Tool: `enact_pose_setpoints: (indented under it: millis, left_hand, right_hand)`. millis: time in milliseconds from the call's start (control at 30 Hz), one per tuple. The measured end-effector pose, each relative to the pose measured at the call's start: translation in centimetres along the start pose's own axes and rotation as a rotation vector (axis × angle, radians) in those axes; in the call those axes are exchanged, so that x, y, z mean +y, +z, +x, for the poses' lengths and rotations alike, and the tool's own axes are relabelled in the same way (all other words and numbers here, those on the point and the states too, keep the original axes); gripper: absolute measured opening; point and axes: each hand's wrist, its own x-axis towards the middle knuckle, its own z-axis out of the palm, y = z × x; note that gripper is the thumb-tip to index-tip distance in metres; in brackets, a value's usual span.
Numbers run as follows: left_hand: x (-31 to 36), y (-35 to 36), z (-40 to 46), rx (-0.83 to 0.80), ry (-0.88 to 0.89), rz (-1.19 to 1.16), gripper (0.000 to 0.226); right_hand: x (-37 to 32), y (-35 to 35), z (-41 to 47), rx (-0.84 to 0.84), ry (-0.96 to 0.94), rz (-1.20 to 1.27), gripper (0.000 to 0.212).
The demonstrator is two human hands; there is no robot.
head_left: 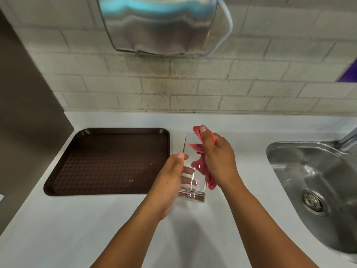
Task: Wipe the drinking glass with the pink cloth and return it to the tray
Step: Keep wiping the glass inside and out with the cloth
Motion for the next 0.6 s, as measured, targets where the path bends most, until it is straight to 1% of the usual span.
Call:
enact_pose_setpoints:
  millis: [167,200,267,300,367,433,467,500,567,600]
  left_hand:
    - [0.5,0.9,-0.8,0.025,-0.03,-0.018,0.042]
    - [0.5,1.3,-0.9,0.027,-0.023,-0.03,0.048]
    - [0.3,1.5,-0.7,0.027,0.023,-0.031,0.068]
    - [0.5,1.5,-0.7,0.034,0.057,-0.022,0.072]
    - [0.8,1.1,-0.5,0.046,0.113,-0.042,0.071]
    - [1.2,0.8,-0.1,0.06,0.137,-0.058,0.072]
    - [1.4,0.7,0.1,0.068,0.137,-0.08,0.068]
    - [1.8,0.6,0.3,0.083,0.139,-0.122,0.059]
    - [2.2,0.2,0.9,0.097,0.141,-0.191,0.045]
    - [2.3,0.1,1.1,0.086,0.134,-0.214,0.046]
  right_hand:
    - [0.4,0.7,0.0,0.098,0.049,0.077,0.044]
    - [0.4,0.9,-0.3,0.091,0.039,0.065,0.043]
    - [0.7,1.3,-1.5,0.046,0.04,0.037,0.044]
    - [0.8,1.4,-2.2,0.012,0.063,0.056,0.045]
    - [1.1,1.7,-3.7,-0.063,0.126,0.151,0.05]
    - [1.1,2.2,-5.1,-0.13,0.234,0.279,0.051]
    - [1.1,2.5,-5.9,-0.154,0.279,0.338,0.05]
    - [1.1,2.8,-6.7,-0.174,0.318,0.373,0.049]
    - [1.4,3.3,-8.1,-0.197,0.332,0.367,0.054]
    - [1.5,3.4,-8.6,-0.198,0.291,0.331,0.058]
